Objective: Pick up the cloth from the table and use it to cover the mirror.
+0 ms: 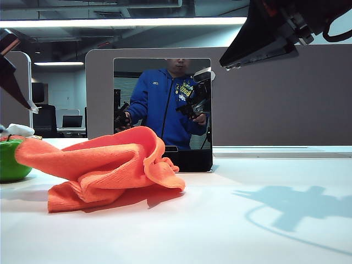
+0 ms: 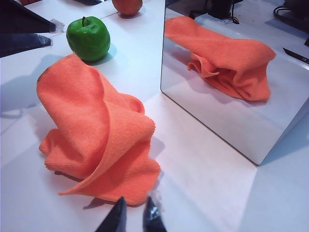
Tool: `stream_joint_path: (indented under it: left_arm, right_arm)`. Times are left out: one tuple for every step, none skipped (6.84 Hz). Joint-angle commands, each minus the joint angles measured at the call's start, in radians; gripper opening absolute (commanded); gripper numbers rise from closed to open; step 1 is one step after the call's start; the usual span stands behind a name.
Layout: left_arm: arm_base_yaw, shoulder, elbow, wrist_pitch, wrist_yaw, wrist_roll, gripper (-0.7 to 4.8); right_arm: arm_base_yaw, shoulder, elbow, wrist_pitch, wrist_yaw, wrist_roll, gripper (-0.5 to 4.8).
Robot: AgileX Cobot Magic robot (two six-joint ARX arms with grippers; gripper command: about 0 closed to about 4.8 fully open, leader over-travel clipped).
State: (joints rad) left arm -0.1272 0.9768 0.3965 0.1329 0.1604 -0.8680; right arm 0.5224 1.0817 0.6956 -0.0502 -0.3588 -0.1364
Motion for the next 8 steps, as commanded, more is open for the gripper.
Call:
stream_joint_path:
  left_arm:
    - [-0.002, 0.03, 0.004, -0.005, 0.019, -0.057, 2.51]
    - [-0.001, 0.057, 0.004, 0.001, 0.02, -0.058, 2.51]
    - [-0.001, 0.169, 0.004, 0.131, 0.046, -0.087, 2.51]
    - [-0.001, 0.193, 0.004, 0.168, 0.046, -0.096, 2.5]
    - [-0.001, 0.255, 0.006, 0.232, 0.045, -0.116, 2.5]
    - [-0.001, 0.283, 0.014, 0.236, 0.046, -0.116, 2.47]
    - [-0.001, 0.368, 0.081, 0.265, 0.046, -0.116, 2.46]
    - [-0.002, 0.394, 0.109, 0.265, 0.059, -0.116, 2.4]
  right_arm:
    - [0.0, -0.002, 0.004, 0.018, 0.001, 0.002, 0.56]
    - [0.0, -0.002, 0.004, 0.018, 0.001, 0.002, 0.56]
    - [0.0, -0.002, 0.004, 0.017, 0.001, 0.002, 0.56]
    - [0.0, -0.002, 0.004, 0.015, 0.001, 0.002, 0.56]
    - [0.0, -0.002, 0.003, -0.019, 0.002, 0.002, 0.65]
    - [0.0, -0.002, 0.003, -0.032, 0.001, 0.002, 0.65]
    - [0.0, -0.002, 0.003, -0.032, 0.002, 0.002, 0.68]
    - [0.0, -0.002, 0.003, -0.032, 0.002, 0.002, 0.68]
